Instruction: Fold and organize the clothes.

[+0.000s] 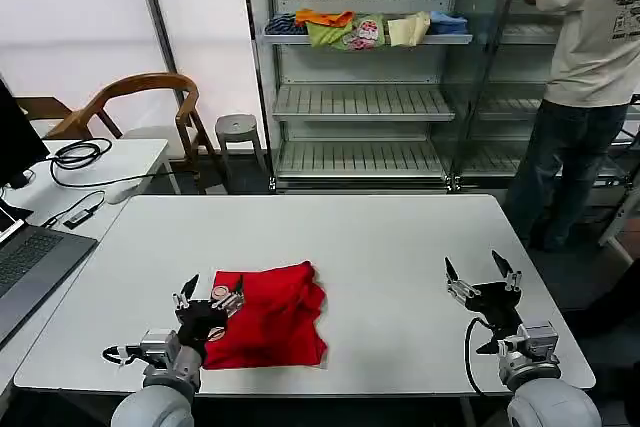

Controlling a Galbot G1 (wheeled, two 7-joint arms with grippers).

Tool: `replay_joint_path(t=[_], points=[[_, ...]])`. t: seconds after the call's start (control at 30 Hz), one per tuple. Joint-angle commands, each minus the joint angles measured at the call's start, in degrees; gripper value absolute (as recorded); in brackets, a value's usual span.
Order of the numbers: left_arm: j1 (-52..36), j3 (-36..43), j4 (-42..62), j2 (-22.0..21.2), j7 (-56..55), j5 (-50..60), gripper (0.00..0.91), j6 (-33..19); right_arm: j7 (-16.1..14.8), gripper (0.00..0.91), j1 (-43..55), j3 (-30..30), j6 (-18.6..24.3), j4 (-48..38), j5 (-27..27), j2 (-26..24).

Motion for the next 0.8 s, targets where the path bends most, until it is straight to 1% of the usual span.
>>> replay_joint_path(t=[0.03, 0.1, 0.17, 0.3, 0.8], points=[[0.8, -0.8, 5.4, -0.7, -2.2, 0.7, 0.907, 4.7, 0.0, 0.907, -1.5, 0.9, 0.1, 0.8, 0.0, 0.1], [0.2, -0.2, 6.3, -1.0, -2.1, 0.6, 0.907, 4.3, 0.1, 0.907, -1.5, 1.0, 0.1, 0.9, 0.0, 0.2], [0.0, 0.4, 7.0, -0.9, -2.1, 0.2, 0.907, 2.4, 0.1, 0.907, -1.5, 0.9, 0.1, 0.9, 0.0, 0.4], [-0.7, 1.4, 9.1, -1.2, -3.5, -0.8, 0.907, 0.8, 0.1, 0.907, -1.4, 0.8, 0.1, 0.5, -0.2, 0.6], [-2.9, 1.4, 11.9, -1.4, -5.2, -5.0, 0.907, -0.3, 0.1, 0.907, 0.2, -0.2, -0.3, -0.9, -0.2, 0.2]])
